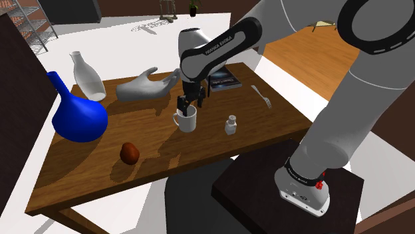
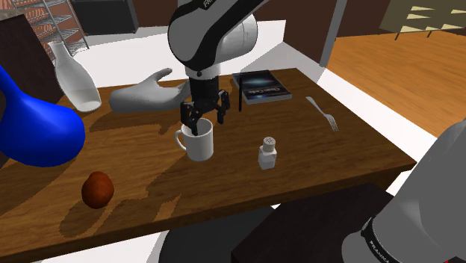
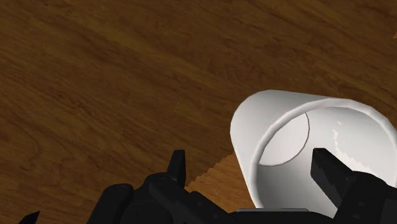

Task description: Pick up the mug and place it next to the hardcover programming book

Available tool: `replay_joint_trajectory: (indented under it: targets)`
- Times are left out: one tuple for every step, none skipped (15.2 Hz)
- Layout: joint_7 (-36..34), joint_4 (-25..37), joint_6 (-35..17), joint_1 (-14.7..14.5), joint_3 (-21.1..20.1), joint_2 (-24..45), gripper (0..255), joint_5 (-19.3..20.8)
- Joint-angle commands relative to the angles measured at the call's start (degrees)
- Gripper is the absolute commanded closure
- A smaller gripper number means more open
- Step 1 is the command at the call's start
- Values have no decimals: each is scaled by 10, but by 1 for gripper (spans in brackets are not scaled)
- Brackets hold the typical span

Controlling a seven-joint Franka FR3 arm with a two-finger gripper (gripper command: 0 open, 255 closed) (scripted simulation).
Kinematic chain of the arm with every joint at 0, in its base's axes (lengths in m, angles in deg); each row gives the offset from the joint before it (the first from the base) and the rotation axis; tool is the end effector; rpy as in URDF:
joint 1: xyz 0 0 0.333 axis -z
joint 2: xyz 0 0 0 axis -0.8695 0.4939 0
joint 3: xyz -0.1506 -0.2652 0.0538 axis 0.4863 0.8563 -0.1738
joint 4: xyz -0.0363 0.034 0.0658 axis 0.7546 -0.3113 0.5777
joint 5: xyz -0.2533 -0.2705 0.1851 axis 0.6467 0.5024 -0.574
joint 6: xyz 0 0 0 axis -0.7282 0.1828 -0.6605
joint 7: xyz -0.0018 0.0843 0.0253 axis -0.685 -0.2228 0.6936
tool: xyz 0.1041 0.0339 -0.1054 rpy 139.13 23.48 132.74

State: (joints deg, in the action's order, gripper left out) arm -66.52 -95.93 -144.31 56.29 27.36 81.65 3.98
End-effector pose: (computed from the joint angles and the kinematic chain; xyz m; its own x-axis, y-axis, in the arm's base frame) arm 0.5205 0.1232 0.2862 0.9975 0.0056 -0.0698 0.0015 -0.9982 -0.0595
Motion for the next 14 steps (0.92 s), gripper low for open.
replay_joint_trajectory:
  targets:
    - [0, 0, 0, 0, 0, 0, 0, 0]
    - [0, 0, 0, 0, 0, 0, 0, 0]
    - [0, 0, 0, 0, 0, 0, 255, 0]
    - [0, 0, 0, 0, 0, 0, 255, 0]
    - [0, 0, 0, 0, 0, 0, 255, 0]
    - [0, 0, 0, 0, 0, 0, 255, 0]
    - [0, 0, 0, 0, 0, 0, 255, 0]
    - [0, 0, 0, 0, 0, 0, 255, 0]
    - [0, 0, 0, 0, 0, 0, 255, 0]
    - [0, 0, 0, 0, 0, 0, 255, 0]
    - [0, 0, 0, 0, 0, 0, 255, 0]
    - [0, 0, 0, 0, 0, 0, 255, 0]
    - [0, 3, 7, 0, 0, -4, 255, 0]
    - [0, 6, 15, 0, 0, -9, 255, -1]
